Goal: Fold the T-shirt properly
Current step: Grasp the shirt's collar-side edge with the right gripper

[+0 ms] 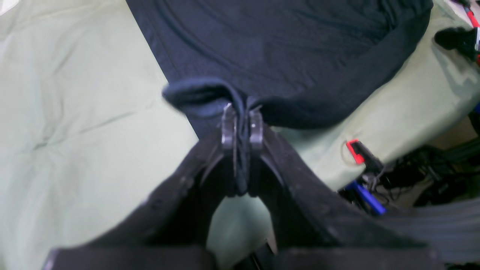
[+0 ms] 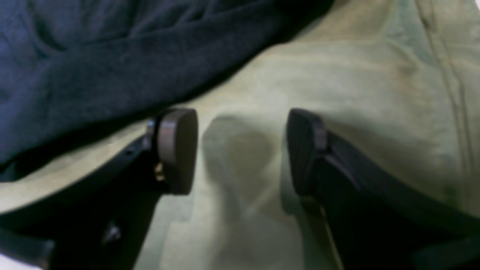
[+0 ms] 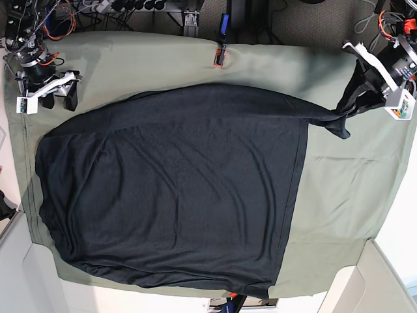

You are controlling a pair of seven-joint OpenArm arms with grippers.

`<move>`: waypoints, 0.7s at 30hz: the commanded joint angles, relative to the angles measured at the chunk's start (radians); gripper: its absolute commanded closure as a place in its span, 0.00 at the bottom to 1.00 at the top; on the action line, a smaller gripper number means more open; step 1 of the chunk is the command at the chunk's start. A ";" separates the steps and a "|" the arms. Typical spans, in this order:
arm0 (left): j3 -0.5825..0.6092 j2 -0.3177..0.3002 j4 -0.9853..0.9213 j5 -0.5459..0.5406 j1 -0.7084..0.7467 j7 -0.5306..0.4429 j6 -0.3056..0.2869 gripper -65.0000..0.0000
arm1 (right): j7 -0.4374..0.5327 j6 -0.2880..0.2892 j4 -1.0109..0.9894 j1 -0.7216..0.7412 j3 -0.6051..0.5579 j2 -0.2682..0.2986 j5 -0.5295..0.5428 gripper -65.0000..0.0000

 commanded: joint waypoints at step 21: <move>-0.008 -0.027 0.018 -0.013 -0.005 -0.009 -0.009 1.00 | 0.019 -0.077 -0.204 0.259 0.005 0.010 -0.047 0.45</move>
